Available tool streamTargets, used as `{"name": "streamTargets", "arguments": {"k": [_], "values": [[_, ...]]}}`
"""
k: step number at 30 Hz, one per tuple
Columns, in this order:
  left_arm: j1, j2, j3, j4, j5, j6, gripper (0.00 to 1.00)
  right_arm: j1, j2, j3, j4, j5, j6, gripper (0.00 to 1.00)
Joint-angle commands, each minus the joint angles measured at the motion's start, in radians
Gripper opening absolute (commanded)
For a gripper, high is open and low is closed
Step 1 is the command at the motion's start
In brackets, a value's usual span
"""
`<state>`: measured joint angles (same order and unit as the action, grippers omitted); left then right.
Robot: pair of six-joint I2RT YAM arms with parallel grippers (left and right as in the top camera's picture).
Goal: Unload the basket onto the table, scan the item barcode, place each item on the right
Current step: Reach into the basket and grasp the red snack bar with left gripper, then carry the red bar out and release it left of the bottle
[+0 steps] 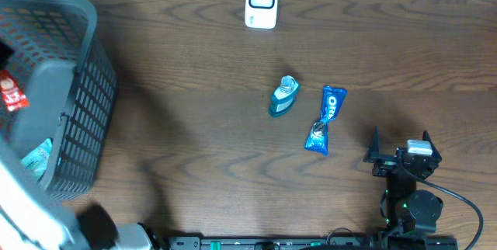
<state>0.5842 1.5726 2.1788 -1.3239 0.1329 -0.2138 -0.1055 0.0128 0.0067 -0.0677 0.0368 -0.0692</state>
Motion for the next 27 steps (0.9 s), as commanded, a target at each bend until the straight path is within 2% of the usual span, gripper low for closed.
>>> {"name": "streamTargets", "arguments": {"k": [1,4,6,10,14,19,27], "values": [[-0.061,-0.103,-0.001,-0.008,0.208,-0.012,0.07,-0.006,-0.004,-0.001,-0.004,0.003,0.009,0.99],[-0.196,-0.174,-0.002,-0.021,0.3,-0.012,0.07,-0.006,-0.004,-0.001,-0.004,0.003,0.009,0.99],[-0.33,-0.185,-0.002,-0.043,0.297,-0.011,0.07,-0.006,-0.004,-0.001,-0.003,0.003,0.009,0.99],[-0.591,-0.148,-0.05,-0.096,0.203,-0.018,0.07,-0.006,-0.004,-0.001,-0.003,0.003,0.009,0.99],[-0.775,-0.057,-0.156,-0.062,0.054,-0.153,0.07,-0.006,-0.004,-0.001,-0.003,0.003,0.009,0.99],[-0.894,0.092,-0.299,0.027,0.037,-0.205,0.07,-0.006,-0.004,-0.001,-0.003,0.003,0.009,0.99],[-0.973,0.313,-0.515,0.293,0.039,-0.287,0.07,-0.006,-0.004,-0.001,-0.003,0.003,0.009,0.99]]}}
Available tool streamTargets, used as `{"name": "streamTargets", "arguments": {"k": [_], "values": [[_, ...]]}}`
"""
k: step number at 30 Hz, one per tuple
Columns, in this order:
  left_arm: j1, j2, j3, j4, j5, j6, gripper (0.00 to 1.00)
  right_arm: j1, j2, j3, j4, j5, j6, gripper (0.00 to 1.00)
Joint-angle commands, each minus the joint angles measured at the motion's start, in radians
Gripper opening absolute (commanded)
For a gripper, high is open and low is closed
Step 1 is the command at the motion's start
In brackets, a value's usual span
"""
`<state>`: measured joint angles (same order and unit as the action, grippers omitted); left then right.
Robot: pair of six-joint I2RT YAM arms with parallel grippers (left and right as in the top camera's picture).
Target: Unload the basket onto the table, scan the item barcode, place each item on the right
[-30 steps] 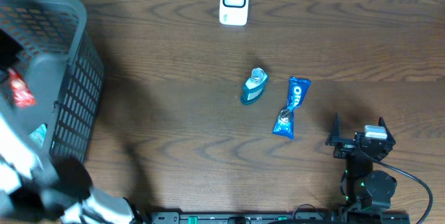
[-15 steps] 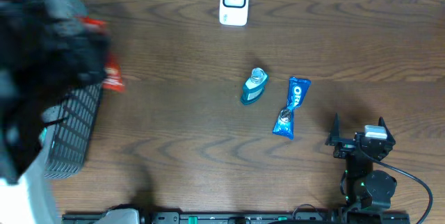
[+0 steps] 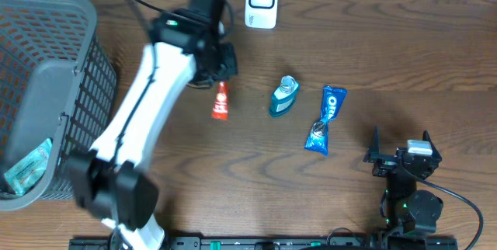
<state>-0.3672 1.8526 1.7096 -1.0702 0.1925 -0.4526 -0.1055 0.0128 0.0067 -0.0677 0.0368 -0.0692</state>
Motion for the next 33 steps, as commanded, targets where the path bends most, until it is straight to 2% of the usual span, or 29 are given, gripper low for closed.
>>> {"name": "streamTargets", "arguments": {"k": [1,6,11,12,13,14,15,19,23,26,29,33], "values": [[-0.031,0.054,-0.067,0.072,-0.02,-0.059,0.07,-0.006,-0.004,-0.001,-0.003,0.003,0.009,0.99],[-0.073,0.138,-0.152,0.233,-0.021,-0.128,0.07,-0.006,-0.004,-0.001,-0.003,0.003,0.009,0.99],[-0.093,0.174,-0.162,0.249,-0.022,-0.14,0.08,-0.006,-0.004,-0.001,-0.004,0.003,0.009,0.99],[-0.093,0.173,-0.162,0.25,-0.023,-0.139,0.34,-0.006,-0.004,-0.001,-0.003,0.003,0.009,0.99],[-0.093,0.169,-0.157,0.25,-0.023,-0.124,0.68,-0.006,-0.004,-0.001,-0.004,0.003,0.009,0.99],[-0.087,0.163,-0.148,0.246,-0.03,-0.104,0.92,-0.006,-0.004,-0.001,-0.004,0.003,0.009,0.99],[-0.079,0.152,-0.134,0.238,-0.046,-0.087,0.98,-0.006,-0.004,-0.001,-0.003,0.003,0.009,0.99],[-0.034,0.073,0.013,0.123,-0.142,0.002,0.98,-0.006,-0.004,-0.001,-0.003,0.003,0.009,0.99],[0.042,-0.03,0.29,-0.044,-0.228,0.113,0.98,-0.006,-0.004,-0.001,-0.003,0.003,0.009,0.99],[0.131,-0.1,0.482,-0.142,-0.267,0.12,0.98,-0.006,-0.004,-0.001,-0.003,0.003,0.009,0.99],[0.249,-0.169,0.571,-0.198,-0.269,0.119,0.98,-0.006,-0.004,-0.001,-0.003,0.003,0.009,0.99],[0.451,-0.248,0.575,-0.249,-0.269,0.12,0.98,-0.006,-0.004,-0.001,-0.003,0.003,0.009,0.99]]}}
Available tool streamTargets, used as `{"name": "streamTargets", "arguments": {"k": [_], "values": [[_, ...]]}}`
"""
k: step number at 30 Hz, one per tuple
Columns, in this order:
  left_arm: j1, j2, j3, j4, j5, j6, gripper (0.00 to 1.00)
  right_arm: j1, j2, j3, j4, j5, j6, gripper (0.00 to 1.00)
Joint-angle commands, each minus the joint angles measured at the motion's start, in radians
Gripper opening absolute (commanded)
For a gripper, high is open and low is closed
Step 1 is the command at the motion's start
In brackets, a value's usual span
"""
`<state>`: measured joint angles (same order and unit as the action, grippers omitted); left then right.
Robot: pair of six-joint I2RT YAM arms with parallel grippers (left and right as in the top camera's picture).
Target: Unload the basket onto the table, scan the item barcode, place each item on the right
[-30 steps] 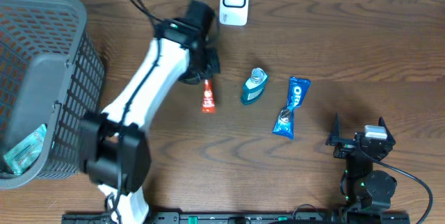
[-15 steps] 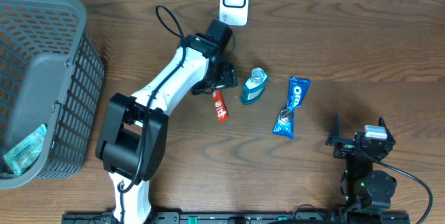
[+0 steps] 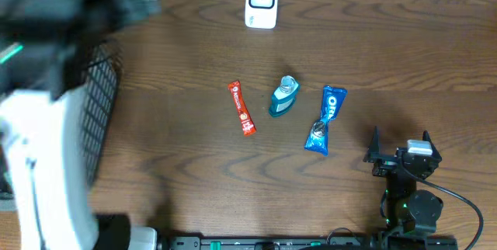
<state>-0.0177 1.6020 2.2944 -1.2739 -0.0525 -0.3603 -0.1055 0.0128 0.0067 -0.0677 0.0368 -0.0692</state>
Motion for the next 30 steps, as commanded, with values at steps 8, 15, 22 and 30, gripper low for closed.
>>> {"name": "streamTargets", "arguments": {"k": [8,15,22,30], "values": [[0.51,0.012,-0.076,-0.238,-0.084,-0.362,0.98,-0.006,-0.004,-0.001,-0.003,0.003,0.009,0.99],[0.701,0.015,-0.339,-0.158,-0.084,-0.645,0.98,-0.006,-0.005,-0.001,-0.003,0.003,0.009,0.99],[0.721,0.014,-0.681,0.118,-0.102,-0.701,0.98,-0.006,-0.004,-0.001,-0.003,0.003,0.009,0.99],[0.726,0.011,-0.932,0.313,-0.138,-0.743,0.98,-0.006,-0.004,-0.001,-0.004,0.003,0.009,0.99]]}}
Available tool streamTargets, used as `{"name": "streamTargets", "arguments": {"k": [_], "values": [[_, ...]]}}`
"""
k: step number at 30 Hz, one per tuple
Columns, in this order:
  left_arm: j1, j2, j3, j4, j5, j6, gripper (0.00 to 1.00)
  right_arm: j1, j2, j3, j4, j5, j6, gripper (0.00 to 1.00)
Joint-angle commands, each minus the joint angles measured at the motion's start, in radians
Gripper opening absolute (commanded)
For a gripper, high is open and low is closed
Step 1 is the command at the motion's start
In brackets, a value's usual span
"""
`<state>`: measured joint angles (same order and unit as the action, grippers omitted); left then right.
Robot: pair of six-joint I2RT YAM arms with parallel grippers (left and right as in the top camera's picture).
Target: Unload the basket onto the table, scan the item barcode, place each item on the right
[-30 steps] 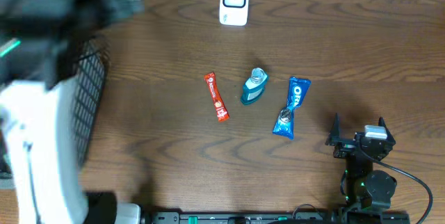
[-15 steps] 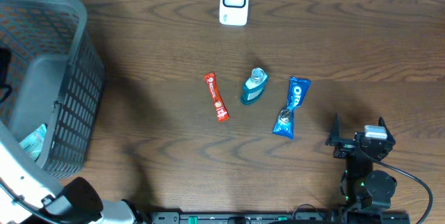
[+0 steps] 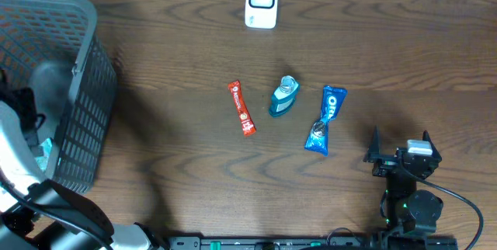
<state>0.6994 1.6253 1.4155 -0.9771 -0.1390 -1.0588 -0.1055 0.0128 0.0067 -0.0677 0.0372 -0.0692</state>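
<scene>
A white barcode scanner (image 3: 262,2) stands at the table's far edge. In a row on the table lie a red stick packet (image 3: 241,108), a small blue bottle (image 3: 283,96) and a blue Oreo pack (image 3: 325,119). My left gripper (image 3: 26,112) is down inside the grey basket (image 3: 85,87), next to a teal packet (image 3: 43,154); its fingers are dark against the basket and unclear. My right gripper (image 3: 400,141) stands open at the near right, holding nothing, a little right of the Oreo pack.
The basket fills the left end of the table, with tall mesh walls. My left arm's white link (image 3: 19,180) runs along the left edge. A cable (image 3: 458,199) trails from the right arm's base.
My left arm was a blur above the basket's far corner; now its gripper is down inside the basket. The three items on the table and the right arm have not moved.
First my left gripper was in the basket at a red packet. Then it held that packet over the table near the scanner. Then the packet lay left of the bottle and the arm was back over the basket. Now the gripper is in the basket.
</scene>
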Motion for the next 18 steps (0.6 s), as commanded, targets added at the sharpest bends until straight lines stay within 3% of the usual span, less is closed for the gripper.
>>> {"name": "streamTargets", "arguments": {"k": [1,18], "values": [[0.012,-0.015,-0.073,0.024,-0.066,-0.055,0.98,-0.006,-0.004,-0.001,-0.003,0.002,0.009,0.99],[0.082,-0.023,-0.216,0.188,-0.079,-0.058,0.98,-0.006,-0.004,-0.001,-0.003,0.002,0.009,0.99]]}}
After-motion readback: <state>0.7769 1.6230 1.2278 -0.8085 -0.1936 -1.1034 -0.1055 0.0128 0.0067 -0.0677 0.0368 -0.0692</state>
